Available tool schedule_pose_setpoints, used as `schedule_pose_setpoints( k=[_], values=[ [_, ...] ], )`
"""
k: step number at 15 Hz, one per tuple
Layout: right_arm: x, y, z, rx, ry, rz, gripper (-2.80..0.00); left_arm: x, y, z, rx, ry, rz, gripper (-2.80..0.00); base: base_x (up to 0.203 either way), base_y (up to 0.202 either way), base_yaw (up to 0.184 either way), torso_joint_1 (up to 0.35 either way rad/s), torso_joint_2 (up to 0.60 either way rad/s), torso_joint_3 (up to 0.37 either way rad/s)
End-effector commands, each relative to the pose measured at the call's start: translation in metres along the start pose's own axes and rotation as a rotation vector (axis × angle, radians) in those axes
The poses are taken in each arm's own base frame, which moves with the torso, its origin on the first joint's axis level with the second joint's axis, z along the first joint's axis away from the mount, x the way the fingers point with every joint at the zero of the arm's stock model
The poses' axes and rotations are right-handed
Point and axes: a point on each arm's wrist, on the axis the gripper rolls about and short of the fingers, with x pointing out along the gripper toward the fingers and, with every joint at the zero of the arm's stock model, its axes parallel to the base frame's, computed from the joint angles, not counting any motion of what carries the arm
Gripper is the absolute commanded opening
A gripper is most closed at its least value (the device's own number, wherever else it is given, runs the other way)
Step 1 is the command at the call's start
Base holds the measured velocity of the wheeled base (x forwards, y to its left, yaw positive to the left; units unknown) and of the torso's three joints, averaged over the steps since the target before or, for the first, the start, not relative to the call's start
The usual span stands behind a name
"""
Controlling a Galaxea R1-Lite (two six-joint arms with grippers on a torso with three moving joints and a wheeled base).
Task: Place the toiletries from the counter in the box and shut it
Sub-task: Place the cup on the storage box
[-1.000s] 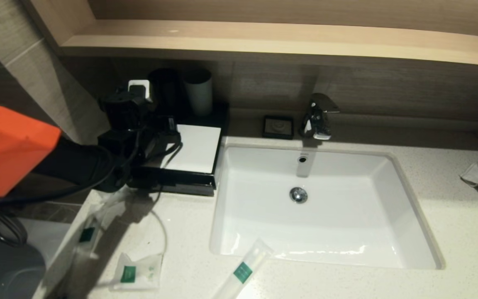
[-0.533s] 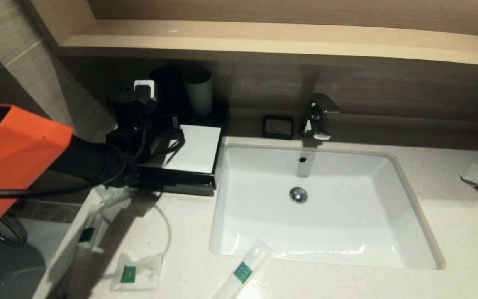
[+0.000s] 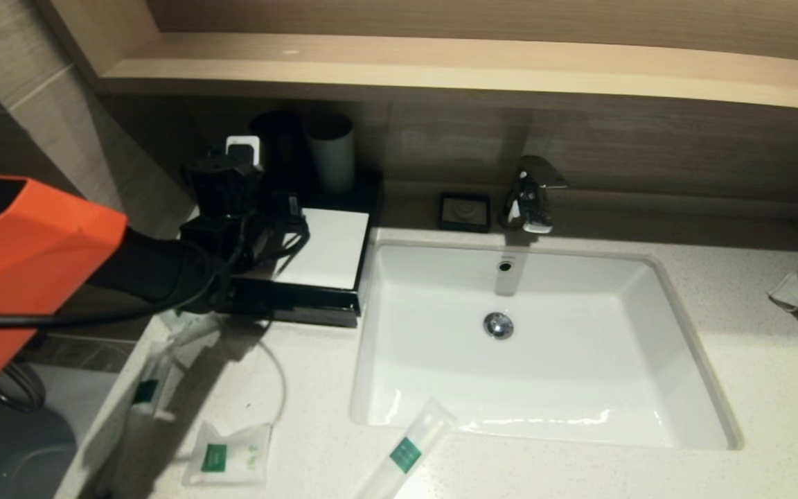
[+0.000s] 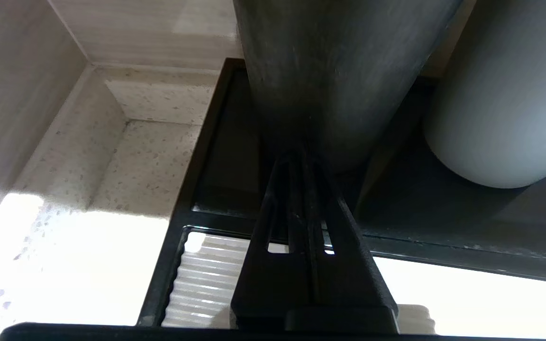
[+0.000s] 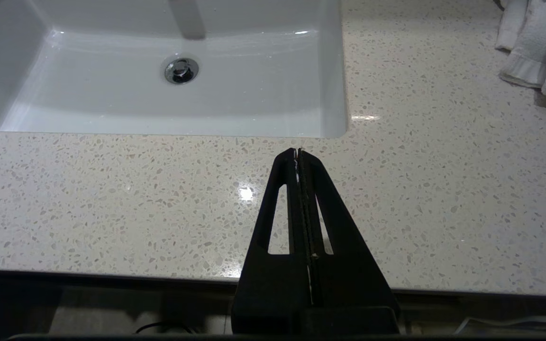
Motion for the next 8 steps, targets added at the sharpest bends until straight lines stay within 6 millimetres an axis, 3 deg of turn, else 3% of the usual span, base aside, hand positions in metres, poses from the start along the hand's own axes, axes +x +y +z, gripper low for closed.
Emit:
schedule_pose_setpoints(
  k=[1,3,8],
  values=[
    [0.0,0.0,0.0,0.0,0.0,0.0,-2.8,-0.008,0.003,0.013,-0.008,-0.026,0.005,-2.8,0.0,0.0,0.0,0.0,0.0,0.0],
    [0.0,0.0,0.0,0.0,0.001,0.0,-2.8,-0.02,0.007,0.026,-0.013,-0.041,0.006,-2.8,0.0,0.0,0.0,0.0,0.0,0.0],
    [0.0,0.0,0.0,0.0,0.001,0.0,-2.8,-0.068,0.015,0.038,-0.005,-0.011,-0.011,-2.8,0.0,0.0,0.0,0.0,0.0,0.0]
  ],
)
